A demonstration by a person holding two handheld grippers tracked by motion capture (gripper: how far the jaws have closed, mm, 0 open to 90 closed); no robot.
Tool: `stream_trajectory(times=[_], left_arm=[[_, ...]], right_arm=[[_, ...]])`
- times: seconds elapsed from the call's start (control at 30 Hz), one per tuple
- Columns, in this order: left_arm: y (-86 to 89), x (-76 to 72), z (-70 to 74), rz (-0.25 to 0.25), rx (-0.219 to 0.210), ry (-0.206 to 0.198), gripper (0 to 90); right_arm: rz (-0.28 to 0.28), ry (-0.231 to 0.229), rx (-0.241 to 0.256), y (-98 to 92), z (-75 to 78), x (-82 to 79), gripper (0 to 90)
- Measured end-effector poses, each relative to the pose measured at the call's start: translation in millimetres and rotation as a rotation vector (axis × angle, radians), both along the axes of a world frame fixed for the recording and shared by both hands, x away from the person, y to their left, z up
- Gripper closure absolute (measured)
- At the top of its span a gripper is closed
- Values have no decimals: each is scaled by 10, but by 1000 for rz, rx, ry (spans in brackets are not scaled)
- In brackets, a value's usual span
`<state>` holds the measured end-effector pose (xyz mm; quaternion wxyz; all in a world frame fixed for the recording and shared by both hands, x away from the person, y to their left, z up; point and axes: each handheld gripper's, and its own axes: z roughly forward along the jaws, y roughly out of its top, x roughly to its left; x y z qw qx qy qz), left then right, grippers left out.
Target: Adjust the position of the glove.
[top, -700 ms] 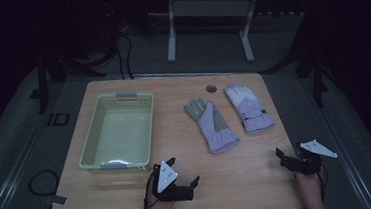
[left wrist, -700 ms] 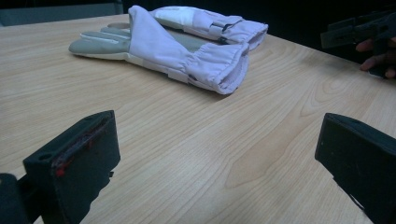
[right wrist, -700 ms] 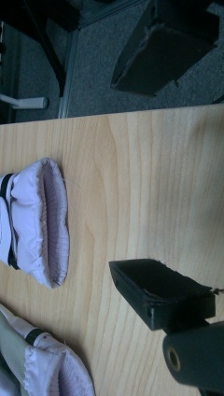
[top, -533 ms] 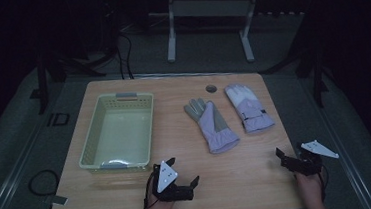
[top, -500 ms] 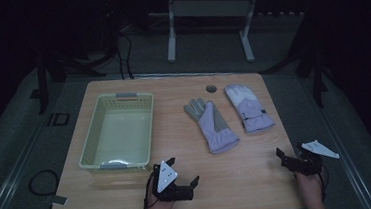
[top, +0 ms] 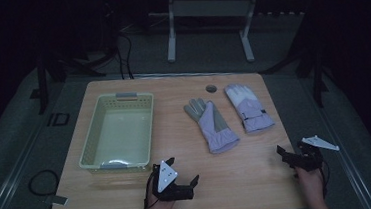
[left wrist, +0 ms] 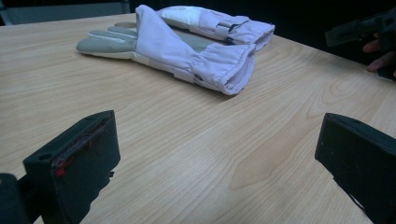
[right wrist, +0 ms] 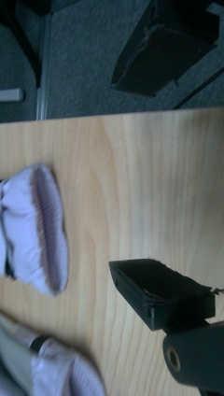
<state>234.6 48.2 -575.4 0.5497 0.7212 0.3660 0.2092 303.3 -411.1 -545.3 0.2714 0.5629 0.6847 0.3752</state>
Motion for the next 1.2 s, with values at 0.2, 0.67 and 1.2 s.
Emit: stream_trajectory(times=[0.2,0.67,1.2], left_arm=[[5,-8,-1,-11,-5,-5,2],[12,-21,-2,-25,-11,-7,2],[15,-15,-2,-28,-9,-1,2]], right_arm=[[33,-23,-21,106,199,42,116],[169,13,40,314,725,333,136],[266,-17,29,785,1000,598,134]])
